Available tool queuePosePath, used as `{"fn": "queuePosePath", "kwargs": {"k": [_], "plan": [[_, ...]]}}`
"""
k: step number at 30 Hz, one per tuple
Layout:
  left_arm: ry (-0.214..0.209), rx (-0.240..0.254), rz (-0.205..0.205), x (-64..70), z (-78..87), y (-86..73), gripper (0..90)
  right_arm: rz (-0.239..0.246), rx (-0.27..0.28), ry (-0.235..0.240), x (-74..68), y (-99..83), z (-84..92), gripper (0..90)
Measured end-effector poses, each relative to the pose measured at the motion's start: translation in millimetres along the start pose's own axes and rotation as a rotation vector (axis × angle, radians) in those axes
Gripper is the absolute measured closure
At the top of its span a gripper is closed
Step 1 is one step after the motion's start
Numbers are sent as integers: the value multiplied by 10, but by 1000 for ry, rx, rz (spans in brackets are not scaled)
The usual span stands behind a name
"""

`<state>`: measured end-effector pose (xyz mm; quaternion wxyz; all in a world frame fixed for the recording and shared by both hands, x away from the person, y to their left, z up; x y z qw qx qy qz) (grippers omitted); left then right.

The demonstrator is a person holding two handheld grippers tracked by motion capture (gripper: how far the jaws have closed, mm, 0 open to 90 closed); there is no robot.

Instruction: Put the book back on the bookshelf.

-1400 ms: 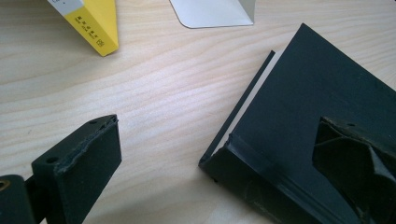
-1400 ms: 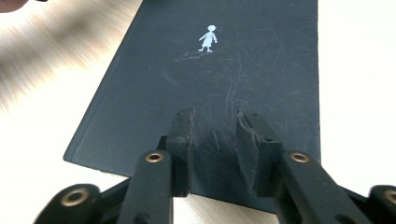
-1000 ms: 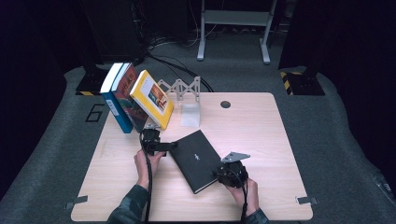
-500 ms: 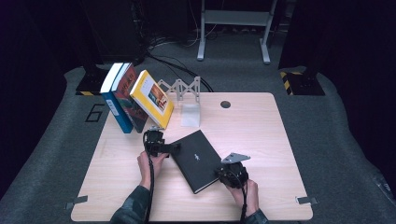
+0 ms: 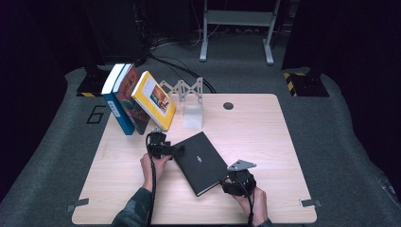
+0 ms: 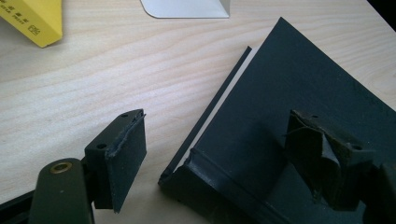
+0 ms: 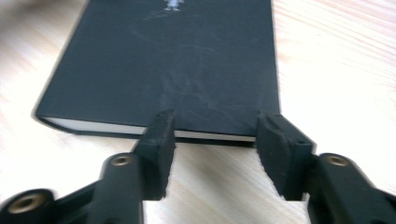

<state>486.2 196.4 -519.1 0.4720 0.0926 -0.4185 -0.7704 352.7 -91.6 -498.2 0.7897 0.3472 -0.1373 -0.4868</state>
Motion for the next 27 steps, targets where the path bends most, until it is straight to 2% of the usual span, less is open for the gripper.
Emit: {"fn": "queuePosePath", "kwargs": {"k": [2, 3, 4, 6, 8, 12, 14, 15, 17, 18, 19, 21, 22, 25, 26, 27], "plan": [[-12, -1, 3, 10, 0, -7, 220, 12, -2, -8, -3, -2, 0, 486], [-13, -2, 1, 13, 0, -10, 221, 13, 6, -26, -13, -7, -12, 488], [-16, 0, -1, 18, -1, -14, 221, 39, 6, -29, -2, -5, -14, 488], [-17, -5, -3, 26, 6, -20, 223, 41, 17, -51, -7, 5, -40, 481], [-17, -1, -3, 28, 8, -25, 225, 41, 31, -46, 20, 23, -61, 481], [-18, 2, 3, 29, 15, -39, 225, 39, 24, -19, 92, 66, -93, 480], [-16, 4, 7, 17, 24, -43, 227, 13, 31, -8, 120, 84, -124, 480], [-16, 5, 10, 7, 28, -46, 228, 19, 36, 3, 140, 101, -140, 479], [-14, 7, 21, -7, 29, -49, 222, 4, 20, 14, 157, 121, -147, 473], [-7, 6, 19, -15, 30, -46, 209, 11, 27, 27, 174, 143, -148, 407], [4, 8, 22, -21, 30, -41, 202, 12, 31, 36, 187, 161, -136, 407], [8, -2, 34, -37, 26, -26, 188, 0, 61, 59, 152, 205, -109, 399], [14, -4, 37, -42, 24, -17, 173, 17, 67, 61, 137, 229, -108, 374], [25, -5, 27, -33, 15, 16, 159, 13, 52, 79, 68, 264, -180, 288], [24, -12, 15, -24, 17, 27, 158, 18, 39, 84, 56, 266, -211, 270], [22, -7, 23, -12, 9, 33, 159, 11, 34, 87, 40, 264, -237, 275]]}}
Point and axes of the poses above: each handheld gripper's, and its own axes: z roughly backward along the jaws, y roughly out of its top, x roughly to its right, the point moved 2 cm from there along -z, roughly forward along the jaws, and after that the axes turned 8 degrees about -z, right-handed, at the moved point
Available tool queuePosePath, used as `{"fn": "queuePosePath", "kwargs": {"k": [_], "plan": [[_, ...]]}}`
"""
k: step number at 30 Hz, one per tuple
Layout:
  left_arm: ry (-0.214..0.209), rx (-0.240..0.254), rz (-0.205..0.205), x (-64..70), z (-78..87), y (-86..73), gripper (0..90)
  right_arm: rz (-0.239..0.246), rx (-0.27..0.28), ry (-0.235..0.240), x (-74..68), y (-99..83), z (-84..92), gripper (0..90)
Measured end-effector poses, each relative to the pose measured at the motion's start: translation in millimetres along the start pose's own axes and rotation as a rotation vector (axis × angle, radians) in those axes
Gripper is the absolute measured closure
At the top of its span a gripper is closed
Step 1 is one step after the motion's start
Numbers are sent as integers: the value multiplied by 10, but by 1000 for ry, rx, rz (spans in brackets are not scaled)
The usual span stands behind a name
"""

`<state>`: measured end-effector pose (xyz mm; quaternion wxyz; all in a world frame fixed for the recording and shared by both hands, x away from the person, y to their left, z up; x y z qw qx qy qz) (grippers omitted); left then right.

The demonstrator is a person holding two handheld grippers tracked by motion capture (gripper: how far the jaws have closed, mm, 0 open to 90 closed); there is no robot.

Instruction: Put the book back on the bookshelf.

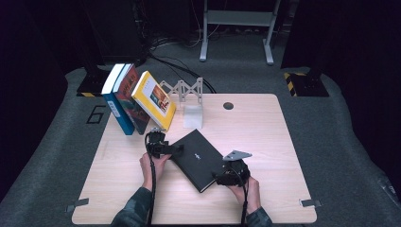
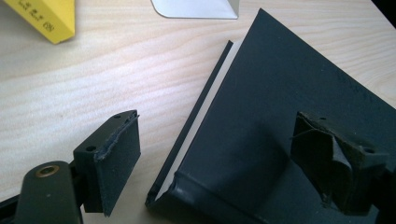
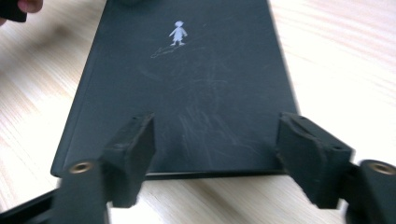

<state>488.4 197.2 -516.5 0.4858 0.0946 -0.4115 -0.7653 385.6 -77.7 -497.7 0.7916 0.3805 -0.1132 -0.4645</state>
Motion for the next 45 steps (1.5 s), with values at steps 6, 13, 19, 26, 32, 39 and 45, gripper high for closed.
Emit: {"fn": "queuePosePath", "kwargs": {"k": [6, 13, 19, 26, 32, 39, 45], "plan": [[-15, -12, 8, 4, -47, 15, 190, 19, 12, -10, -26, 14, -33, 382], [-63, 3, 7, 34, -44, 17, 340, 60, 10, -40, -63, 16, -43, 527], [-64, 10, 19, 24, -36, 17, 371, 29, 25, -35, -70, 8, -46, 663], [-55, 10, 14, 35, -30, 26, 383, 2, 45, -2, 20, -2, -46, 861], [-58, 17, 30, 20, 3, 26, 429, -34, 57, 41, 46, -18, -58, 900], [-62, 20, 24, 27, 32, 33, 451, -30, 40, 41, 49, -3, -55, 900], [-66, 22, 23, 33, 67, 34, 474, -29, 37, 55, 45, 7, -67, 900]]}}
Point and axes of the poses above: each handheld gripper's, and its own axes: z roughly backward along the jaws, y roughly out of its top, x roughly to its right, the point moved 2 cm from there along -z, roughly forward along the jaws, and after that the axes turned 8 degrees about -z, right-handed, at the moved point
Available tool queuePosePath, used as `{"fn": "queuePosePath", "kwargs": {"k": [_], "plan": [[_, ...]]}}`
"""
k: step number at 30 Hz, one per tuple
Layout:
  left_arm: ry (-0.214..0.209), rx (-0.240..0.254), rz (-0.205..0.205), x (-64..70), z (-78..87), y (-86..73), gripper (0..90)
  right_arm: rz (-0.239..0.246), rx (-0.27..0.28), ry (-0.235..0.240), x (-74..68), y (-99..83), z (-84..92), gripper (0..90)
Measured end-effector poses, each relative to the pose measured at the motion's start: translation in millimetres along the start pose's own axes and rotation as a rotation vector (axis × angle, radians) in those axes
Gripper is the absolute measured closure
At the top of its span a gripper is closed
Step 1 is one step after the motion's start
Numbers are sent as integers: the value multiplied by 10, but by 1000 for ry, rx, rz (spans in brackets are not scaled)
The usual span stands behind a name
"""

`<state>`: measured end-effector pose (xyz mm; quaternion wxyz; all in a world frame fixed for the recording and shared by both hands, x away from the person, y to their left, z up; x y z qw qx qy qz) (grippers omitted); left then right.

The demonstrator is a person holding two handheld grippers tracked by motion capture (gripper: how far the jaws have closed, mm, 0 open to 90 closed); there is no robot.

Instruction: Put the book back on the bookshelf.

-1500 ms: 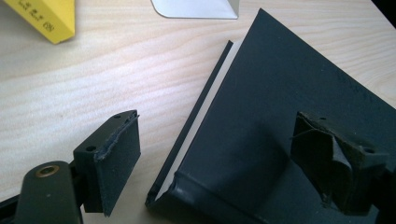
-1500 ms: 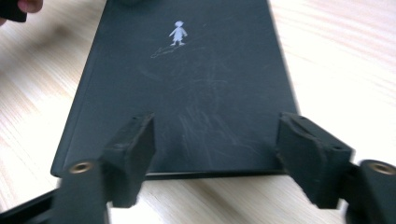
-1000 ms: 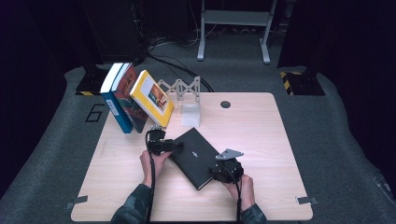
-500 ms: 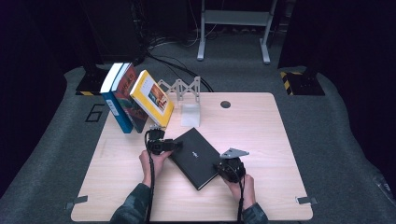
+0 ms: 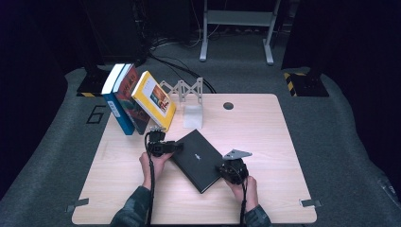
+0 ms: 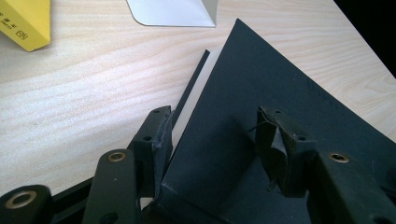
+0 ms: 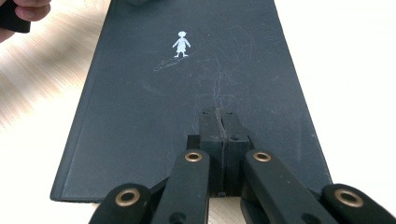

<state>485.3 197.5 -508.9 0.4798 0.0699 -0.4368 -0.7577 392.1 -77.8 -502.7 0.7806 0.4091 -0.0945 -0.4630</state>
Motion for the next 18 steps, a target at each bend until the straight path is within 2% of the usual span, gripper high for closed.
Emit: {"fn": "queuePosePath", "kwargs": {"k": [11, 14, 18], "plan": [[-4, 7, -12, 64, 68, 36, 516, 4, -4, 5, 19, -9, 24, 900], [-1, 8, -16, 81, 89, 56, 527, -18, 3, 13, 23, -18, 29, 900], [4, 15, -27, 114, 123, 88, 545, -16, 13, 18, 26, -28, 38, 900]]}}
Point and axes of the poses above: each handheld gripper's, and its own axes: z roughly backward along the jaws, y roughly out of its top, x roughly to its right, the point moved 2 cm from there along -z, roughly forward along the jaws, and after that the axes turned 8 degrees about -z, right-handed, at the moved point
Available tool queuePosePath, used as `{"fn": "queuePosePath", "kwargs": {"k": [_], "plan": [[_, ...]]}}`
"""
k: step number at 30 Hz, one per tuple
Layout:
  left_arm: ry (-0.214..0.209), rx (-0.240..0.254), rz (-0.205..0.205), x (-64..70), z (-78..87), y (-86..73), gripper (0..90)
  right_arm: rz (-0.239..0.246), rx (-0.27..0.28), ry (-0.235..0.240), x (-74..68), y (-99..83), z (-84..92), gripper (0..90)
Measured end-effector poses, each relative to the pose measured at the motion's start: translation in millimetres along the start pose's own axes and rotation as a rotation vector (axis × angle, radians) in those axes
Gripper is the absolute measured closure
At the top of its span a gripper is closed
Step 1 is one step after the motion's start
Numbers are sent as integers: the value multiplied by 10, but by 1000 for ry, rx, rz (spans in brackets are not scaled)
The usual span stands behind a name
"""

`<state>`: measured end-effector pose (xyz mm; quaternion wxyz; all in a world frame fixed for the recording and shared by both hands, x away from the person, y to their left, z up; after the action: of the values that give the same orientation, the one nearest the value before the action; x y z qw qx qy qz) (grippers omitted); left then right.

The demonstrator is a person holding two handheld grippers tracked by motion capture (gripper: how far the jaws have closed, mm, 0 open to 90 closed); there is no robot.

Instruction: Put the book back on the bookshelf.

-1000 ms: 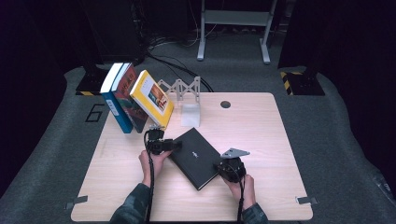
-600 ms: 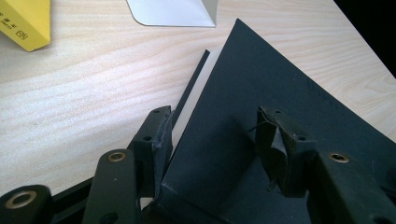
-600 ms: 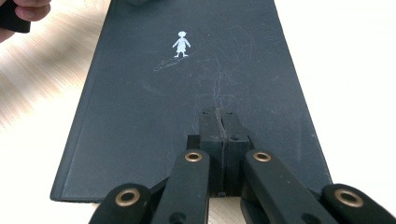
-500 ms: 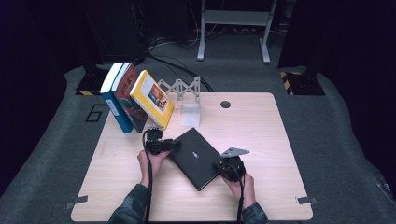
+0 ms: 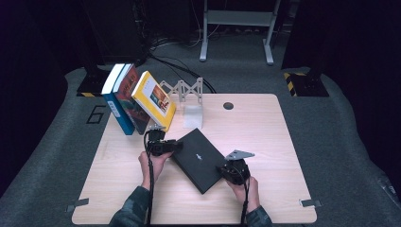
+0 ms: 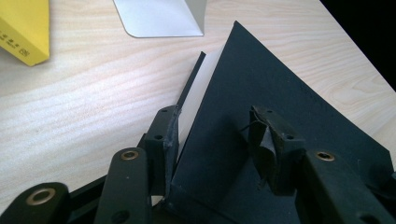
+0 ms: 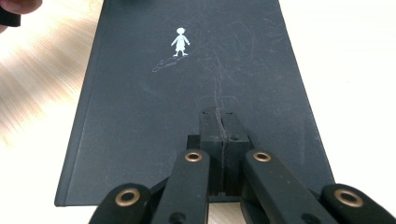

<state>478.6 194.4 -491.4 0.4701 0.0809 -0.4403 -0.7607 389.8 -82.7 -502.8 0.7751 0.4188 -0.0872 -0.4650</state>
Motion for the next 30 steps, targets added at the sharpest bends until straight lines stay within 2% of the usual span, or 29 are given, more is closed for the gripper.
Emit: {"fn": "queuePosePath", "kwargs": {"k": [4, 8, 10, 11, 16, 19, 24, 26, 30], "plan": [[1, 7, -10, 42, 48, 51, 571, 6, 3, 2, 12, -9, 14, 900], [7, 11, -24, 89, 81, 113, 590, -15, 10, 4, 13, -27, 37, 900], [8, 10, -34, 107, 86, 140, 593, -11, 21, 12, 24, -30, 37, 900], [9, 8, -37, 109, 88, 151, 594, -23, 27, 13, 20, -36, 39, 900], [5, 10, -38, 119, 89, 183, 601, -13, 32, 12, 33, -41, 40, 900], [8, 7, -45, 127, 91, 203, 603, -33, 42, 21, 28, -46, 33, 900], [6, -1, -58, 145, 103, 232, 609, -25, 63, 18, 16, -45, 16, 900], [6, -6, -61, 144, 108, 235, 612, -34, 68, 34, 15, -36, 1, 900], [1, -8, -53, 137, 118, 232, 620, -37, 73, 37, 21, -34, -8, 900]]}}
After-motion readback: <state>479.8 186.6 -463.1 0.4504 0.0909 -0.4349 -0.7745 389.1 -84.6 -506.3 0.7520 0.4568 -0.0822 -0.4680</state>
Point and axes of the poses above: each handheld gripper's, and its own axes: z roughly backward along the jaws, y roughly out of its top, x roughly to its right, the point moved 2 cm from there along -z, roughly forward along the jaws, and after that the axes turned 8 degrees about -z, right-handed, at the moved point
